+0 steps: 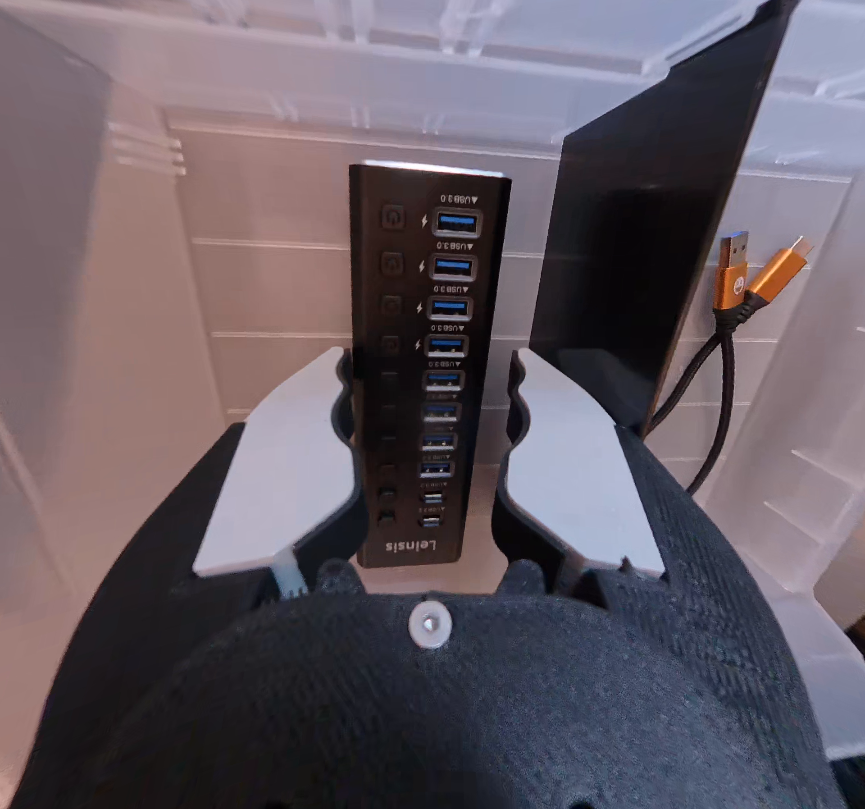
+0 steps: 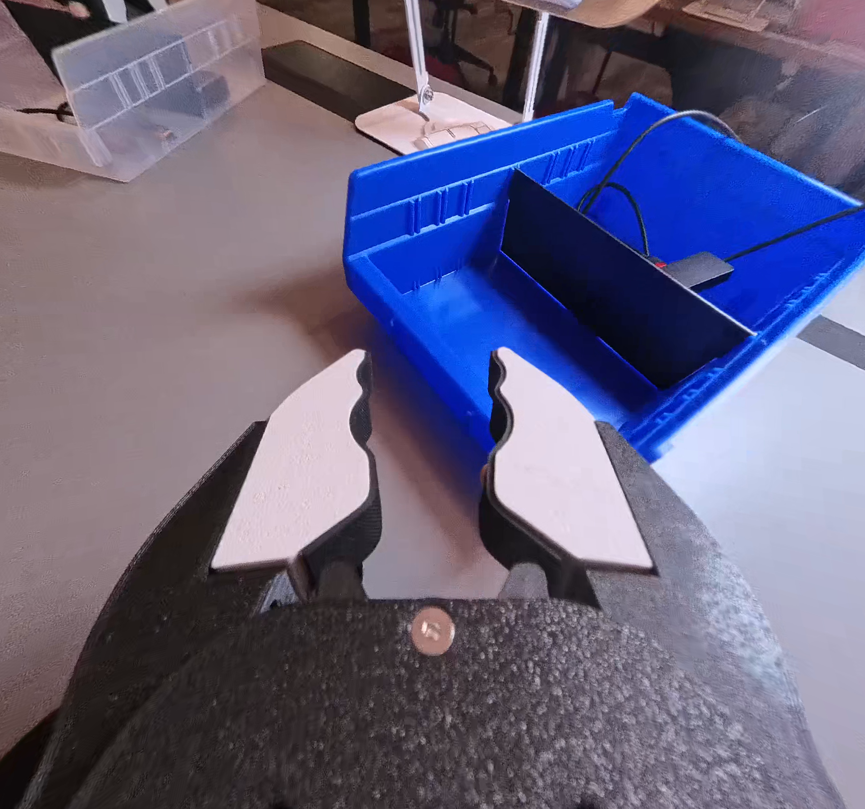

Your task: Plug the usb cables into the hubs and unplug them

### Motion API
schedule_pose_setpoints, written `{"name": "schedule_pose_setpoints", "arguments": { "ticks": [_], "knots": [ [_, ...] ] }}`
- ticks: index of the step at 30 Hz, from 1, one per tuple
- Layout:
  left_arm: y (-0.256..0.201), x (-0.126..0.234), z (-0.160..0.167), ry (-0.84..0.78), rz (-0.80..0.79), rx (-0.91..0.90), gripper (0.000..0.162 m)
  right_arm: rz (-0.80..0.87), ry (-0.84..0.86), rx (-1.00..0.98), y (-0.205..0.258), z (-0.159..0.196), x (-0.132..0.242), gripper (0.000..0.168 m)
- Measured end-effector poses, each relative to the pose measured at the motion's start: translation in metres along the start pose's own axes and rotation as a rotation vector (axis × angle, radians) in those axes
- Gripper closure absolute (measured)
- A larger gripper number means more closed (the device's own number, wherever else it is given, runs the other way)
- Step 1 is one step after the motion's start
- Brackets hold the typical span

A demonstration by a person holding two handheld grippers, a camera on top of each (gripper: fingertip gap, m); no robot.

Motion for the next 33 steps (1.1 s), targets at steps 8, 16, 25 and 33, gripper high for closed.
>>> {"name": "schedule_pose_setpoints", "arguments": {
  "ticks": [8,16,25,33],
  "knots": [
    [0.005,0.002,0.005,-0.073,0.042,0.028,0.108,-0.024,0.01,-0.002,-0.001,0.0,-0.013,0.121],
    [0.004,0.002,0.001,-0.003,0.02,-0.012,0.108,-0.015,0.027,0.038,0.004,0.004,-0.017,0.122],
    [-0.011,0.059,-0.01,-0.086,-0.27,-0.165,0.109,0.007,0.014,0.037,-0.001,0.004,-0.006,0.124],
    [-0.09,0.163,-0.026,-0.646,-0.499,-0.388,0.162,-0.064,-0.053,0.059,0.021,-0.007,-0.012,0.124]
  ]
}}
Point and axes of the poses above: each gripper's, where its closed fingertips meet, x back along the fingers, z out of its underside, y = z × x across the jaws, the point moved 7 cm from there along x, back along the fingers, and after that the axes turned 8 degrees about z, right-handed, at the moved point
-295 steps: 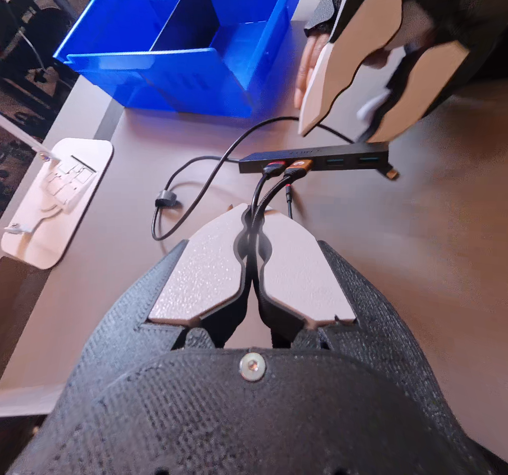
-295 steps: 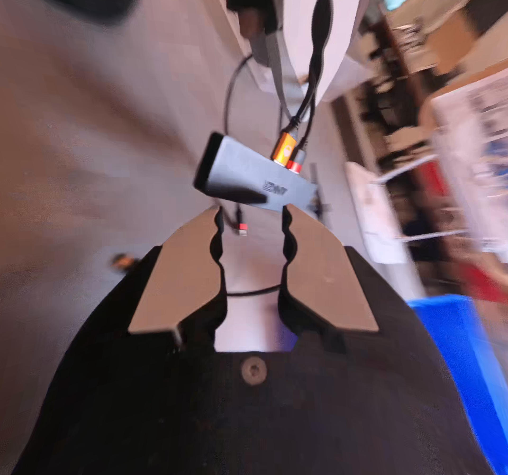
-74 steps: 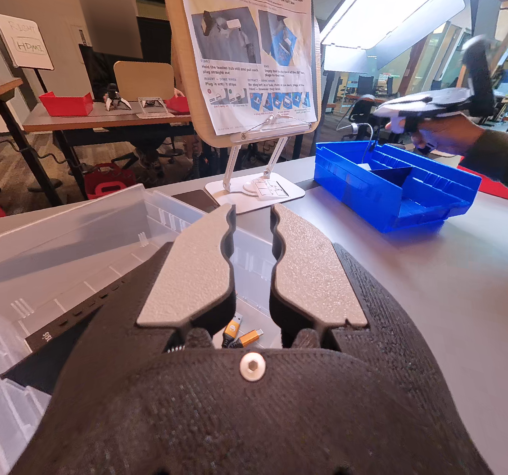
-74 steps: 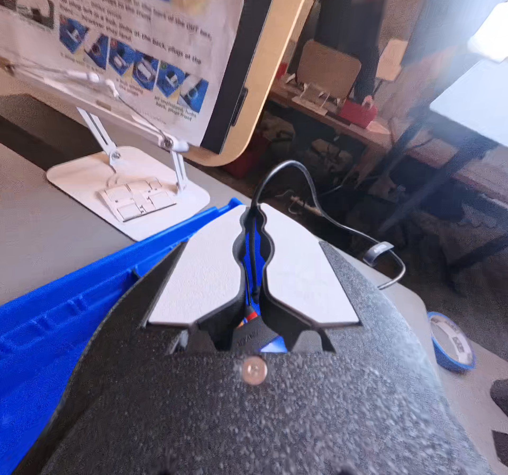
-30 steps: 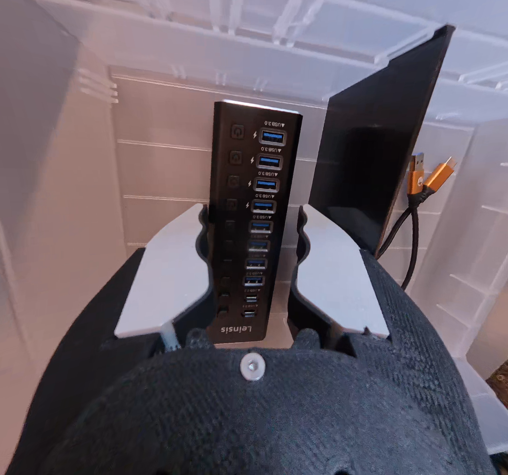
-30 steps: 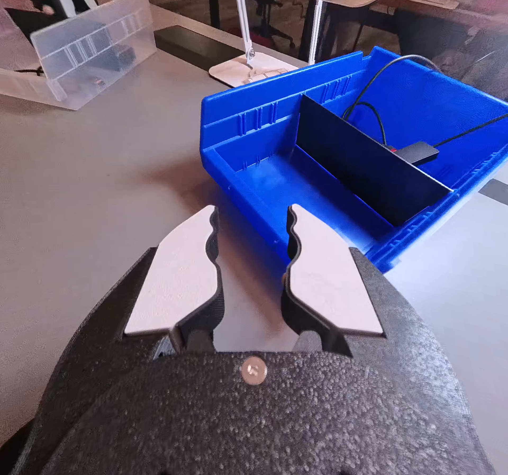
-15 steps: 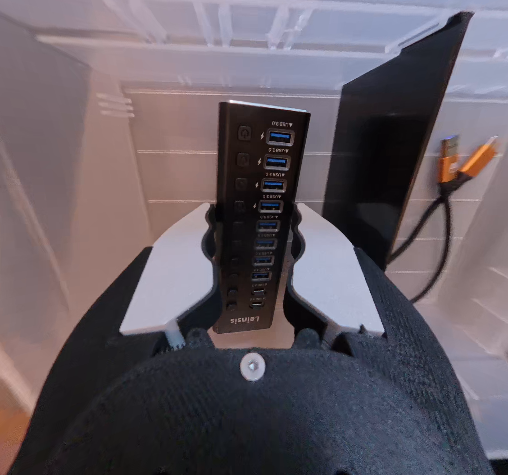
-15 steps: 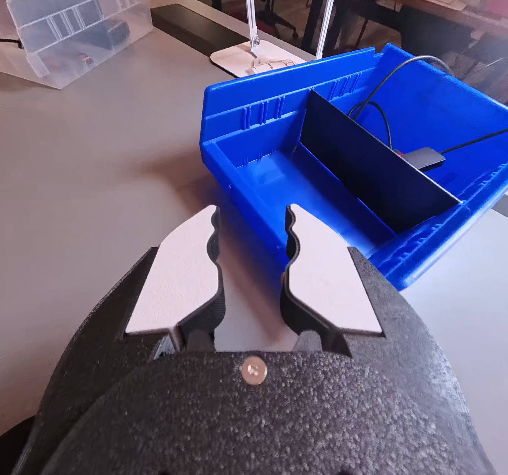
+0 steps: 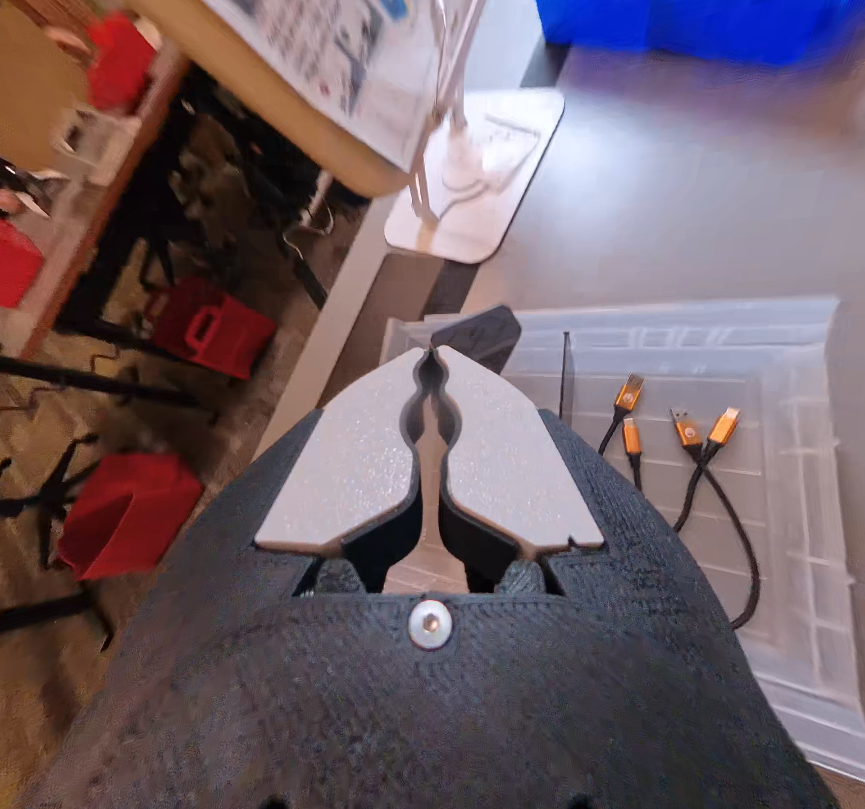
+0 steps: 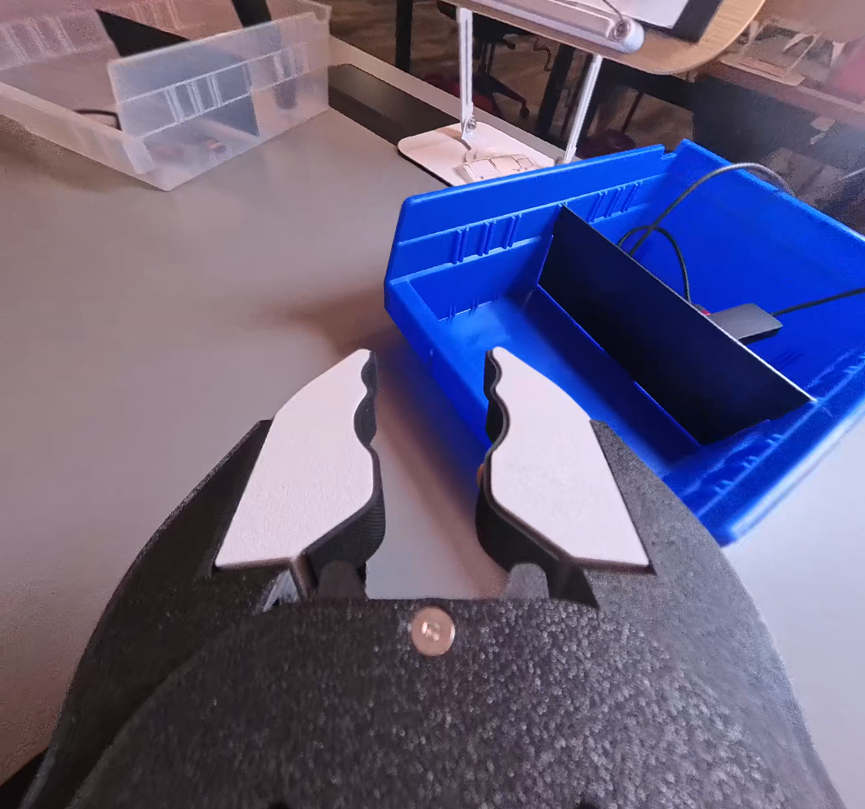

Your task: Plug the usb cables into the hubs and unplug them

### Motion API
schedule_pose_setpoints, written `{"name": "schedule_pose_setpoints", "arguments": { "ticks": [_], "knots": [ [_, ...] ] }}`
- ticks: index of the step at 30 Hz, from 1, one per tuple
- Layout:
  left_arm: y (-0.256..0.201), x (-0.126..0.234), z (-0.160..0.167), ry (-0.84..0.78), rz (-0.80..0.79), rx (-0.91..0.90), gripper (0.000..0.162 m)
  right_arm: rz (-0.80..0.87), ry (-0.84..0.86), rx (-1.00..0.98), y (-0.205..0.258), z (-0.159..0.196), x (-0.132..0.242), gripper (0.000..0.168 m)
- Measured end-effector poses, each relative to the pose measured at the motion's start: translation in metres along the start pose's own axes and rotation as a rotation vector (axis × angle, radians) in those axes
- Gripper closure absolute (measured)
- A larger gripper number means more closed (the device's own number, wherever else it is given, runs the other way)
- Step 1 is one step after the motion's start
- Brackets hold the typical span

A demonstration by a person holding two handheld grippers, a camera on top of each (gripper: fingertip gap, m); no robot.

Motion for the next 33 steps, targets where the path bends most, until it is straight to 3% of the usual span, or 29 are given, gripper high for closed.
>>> {"name": "schedule_pose_setpoints", "arguments": {
  "ticks": [9,17,33],
  "knots": [
    [-0.021,0.0,0.007,0.071,-0.018,-0.011,0.162,-0.056,-0.042,0.11,0.031,-0.023,-0.005,0.124],
    [-0.017,-0.015,0.033,0.166,-0.01,0.025,0.162,-0.034,-0.025,0.062,0.021,-0.012,0.004,0.124],
    [-0.017,-0.047,0.056,0.296,0.08,0.071,0.162,-0.034,-0.016,0.048,0.02,-0.004,0.004,0.124]
  ]
}}
Point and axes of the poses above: each gripper's, where its closed fingertips meet, x back along the fingers, z out of its underside, y = z × x across the jaws, the point moved 7 cm from there along x, back along the fingers, and after that the axes turned 8 degrees about z, right-handed, at the moved point
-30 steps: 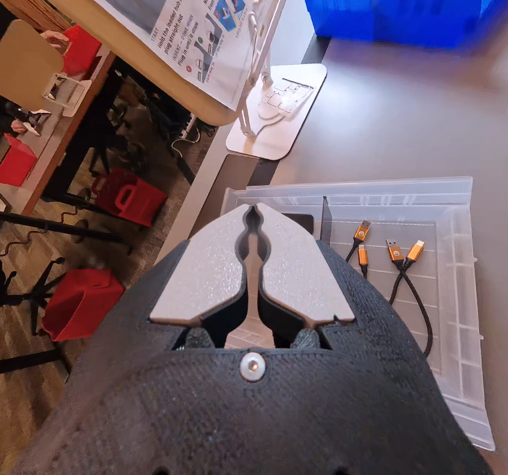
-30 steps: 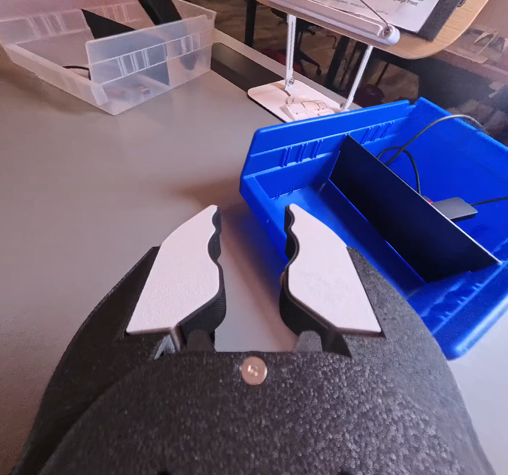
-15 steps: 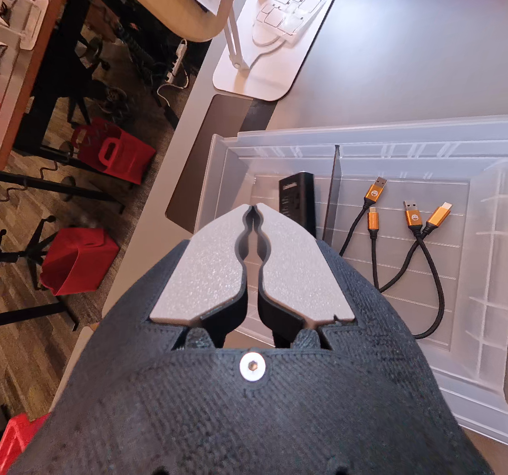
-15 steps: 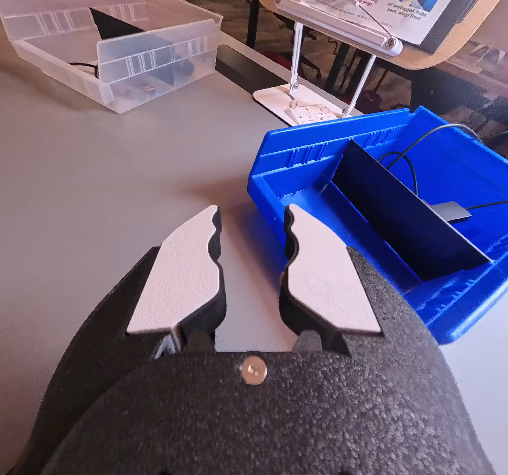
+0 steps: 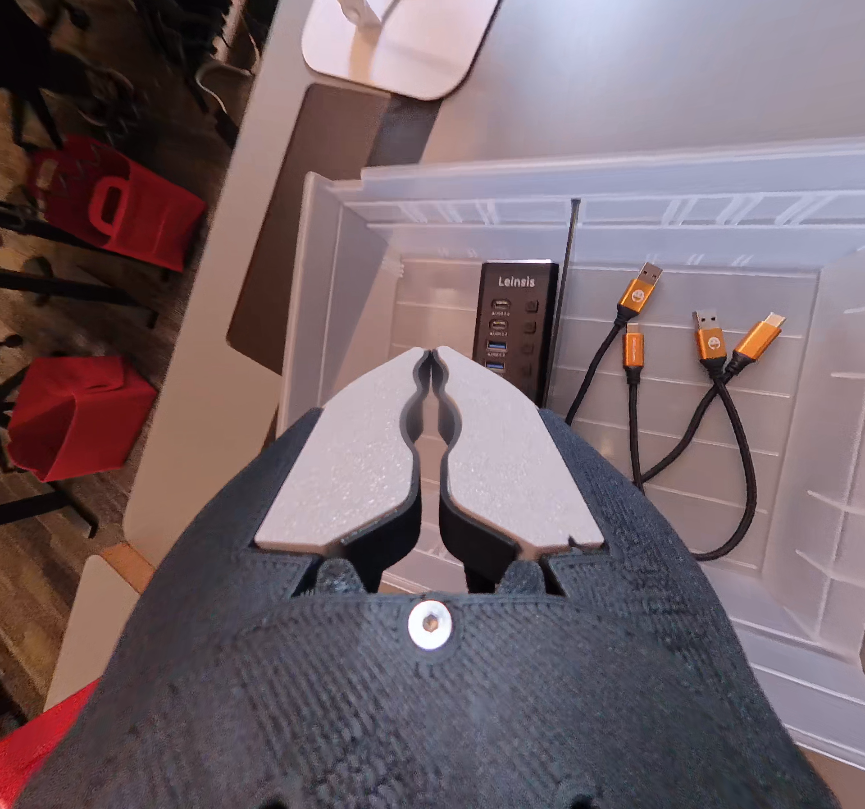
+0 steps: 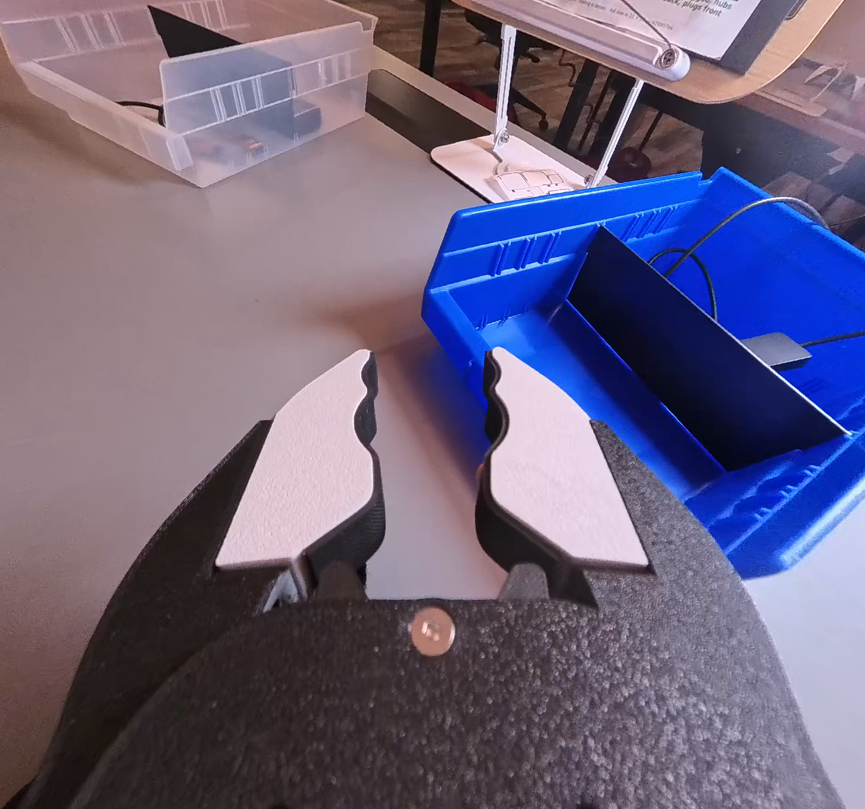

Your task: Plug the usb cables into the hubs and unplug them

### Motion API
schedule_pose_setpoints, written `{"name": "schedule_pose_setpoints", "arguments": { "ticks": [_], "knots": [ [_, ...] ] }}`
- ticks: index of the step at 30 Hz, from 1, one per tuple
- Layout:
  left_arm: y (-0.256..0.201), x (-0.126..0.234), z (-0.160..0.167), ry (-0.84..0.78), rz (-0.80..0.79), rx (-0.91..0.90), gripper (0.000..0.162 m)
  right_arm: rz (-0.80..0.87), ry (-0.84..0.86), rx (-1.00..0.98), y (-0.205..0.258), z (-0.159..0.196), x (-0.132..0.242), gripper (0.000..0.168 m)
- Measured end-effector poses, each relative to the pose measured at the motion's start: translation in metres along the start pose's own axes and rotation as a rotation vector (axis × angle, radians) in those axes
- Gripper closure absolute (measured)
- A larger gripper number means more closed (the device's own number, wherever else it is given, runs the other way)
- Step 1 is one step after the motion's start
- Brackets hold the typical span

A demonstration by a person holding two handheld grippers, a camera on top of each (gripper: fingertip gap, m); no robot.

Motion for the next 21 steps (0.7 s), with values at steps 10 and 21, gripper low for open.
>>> {"name": "schedule_pose_setpoints", "arguments": {
  "ticks": [10,21],
  "knots": [
    [0.017,-0.061,0.037,0.314,0.161,0.126,0.123,0.009,0.021,-0.015,-0.001,0.007,0.003,0.124],
    [0.012,-0.096,0.04,0.539,0.448,0.149,0.104,0.014,0.055,-0.067,-0.01,0.02,-0.003,0.124]
  ]
}}
Point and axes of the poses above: each gripper's, where its closed fingertips meet, x back along the fingers, z out of its underside, y = z × x across the jaws, the point moved 7 cm from there along x, back along the fingers, and after that the axes turned 8 degrees about z, right-handed, at the moved point
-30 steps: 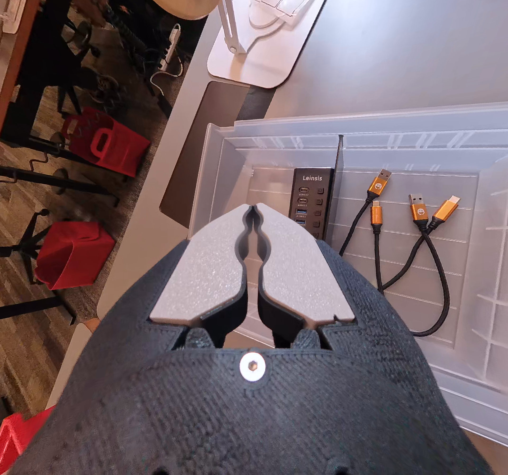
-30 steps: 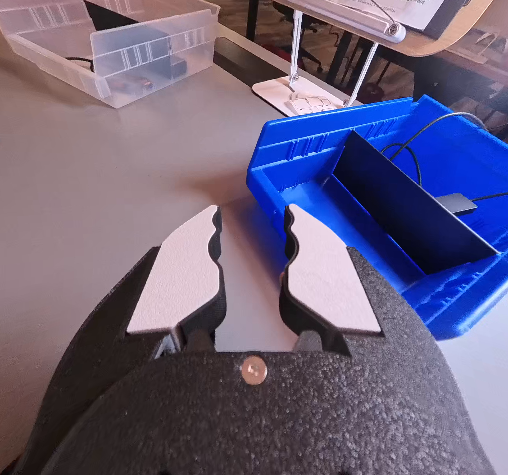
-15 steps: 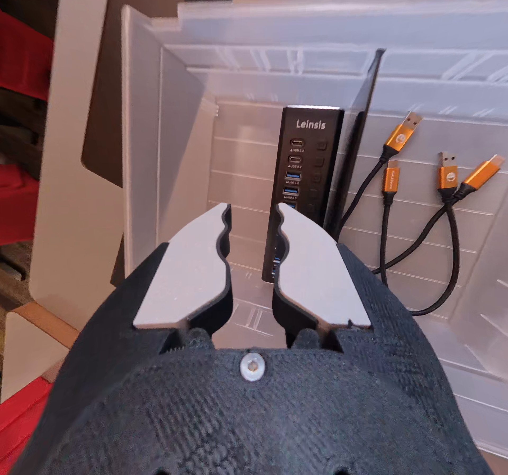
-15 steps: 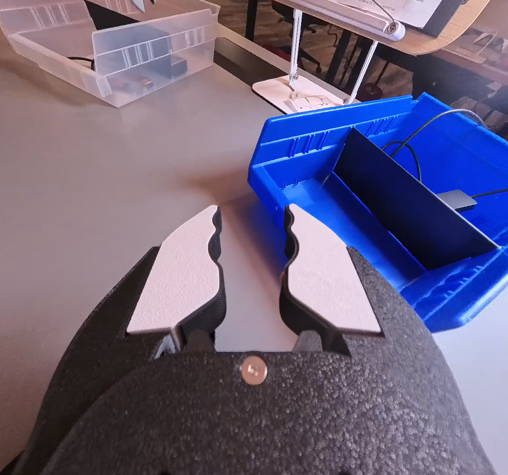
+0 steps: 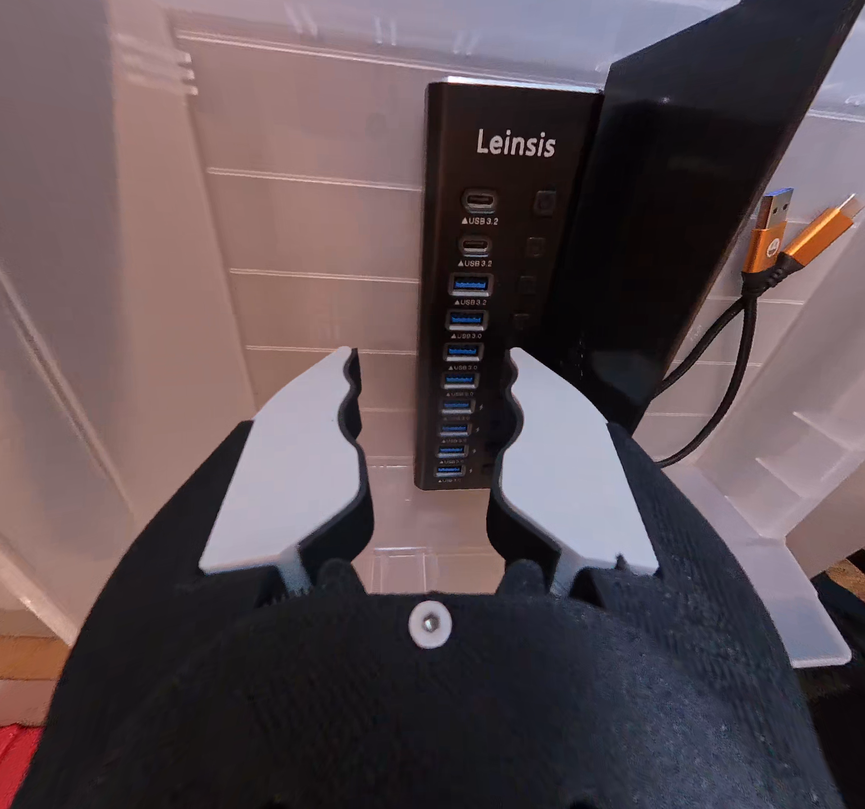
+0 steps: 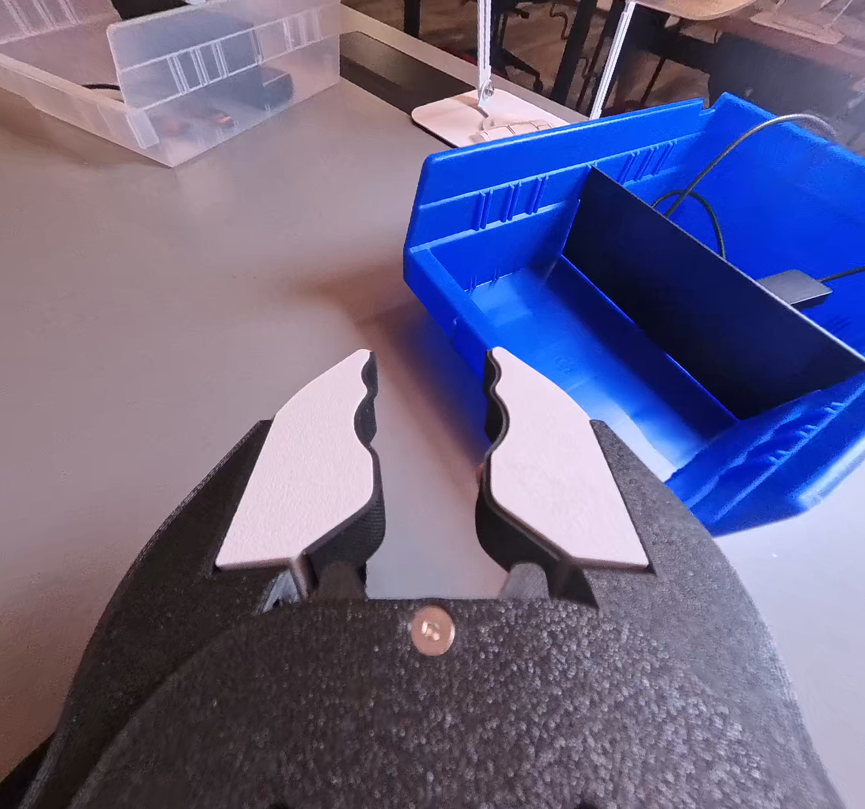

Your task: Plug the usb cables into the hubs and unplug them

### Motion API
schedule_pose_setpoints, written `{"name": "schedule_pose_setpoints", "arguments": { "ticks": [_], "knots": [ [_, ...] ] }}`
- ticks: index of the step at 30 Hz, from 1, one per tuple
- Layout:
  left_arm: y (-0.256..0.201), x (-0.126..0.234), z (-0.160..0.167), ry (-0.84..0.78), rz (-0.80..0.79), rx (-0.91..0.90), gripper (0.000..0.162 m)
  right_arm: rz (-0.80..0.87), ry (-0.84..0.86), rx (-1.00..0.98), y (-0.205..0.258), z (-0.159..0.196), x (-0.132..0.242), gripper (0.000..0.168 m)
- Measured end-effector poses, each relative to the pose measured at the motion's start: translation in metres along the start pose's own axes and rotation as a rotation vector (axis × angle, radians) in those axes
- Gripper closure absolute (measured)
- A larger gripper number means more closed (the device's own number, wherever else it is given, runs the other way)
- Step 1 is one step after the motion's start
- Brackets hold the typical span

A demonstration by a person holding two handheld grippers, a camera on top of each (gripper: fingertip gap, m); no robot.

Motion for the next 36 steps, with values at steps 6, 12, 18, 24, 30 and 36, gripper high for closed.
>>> {"name": "schedule_pose_setpoints", "arguments": {
  "ticks": [6,12,18,24,30,36],
  "knots": [
    [-0.012,-0.003,-0.003,0.018,0.017,-0.041,0.122,-0.017,0.005,-0.007,0.002,0.004,-0.007,0.124],
    [-0.016,-0.011,-0.004,0.022,0.114,0.018,0.096,-0.017,-0.001,-0.011,-0.001,0.0,-0.005,0.124],
    [-0.016,-0.013,-0.004,0.004,0.097,0.011,0.086,-0.008,0.001,-0.019,-0.004,0.001,-0.003,0.124],
    [-0.027,-0.008,-0.002,-0.068,0.054,-0.054,0.113,-0.013,-0.002,-0.014,-0.003,0.0,-0.003,0.124],
    [-0.026,-0.005,0.005,-0.126,0.024,-0.042,0.123,-0.01,-0.006,0.011,-0.002,-0.005,0.002,0.124],
    [-0.021,0.005,0.003,-0.078,-0.063,-0.112,0.162,-0.001,0.003,0.002,-0.005,-0.004,0.004,0.124]
  ]
}}
Point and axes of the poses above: each gripper's, where its closed fingertips meet, x back along the fingers, z out of its underside, y = z × x across the jaws, the point moved 7 cm from there along x, back along the fingers, and after that the axes turned 8 degrees about z, right-handed, at the moved point
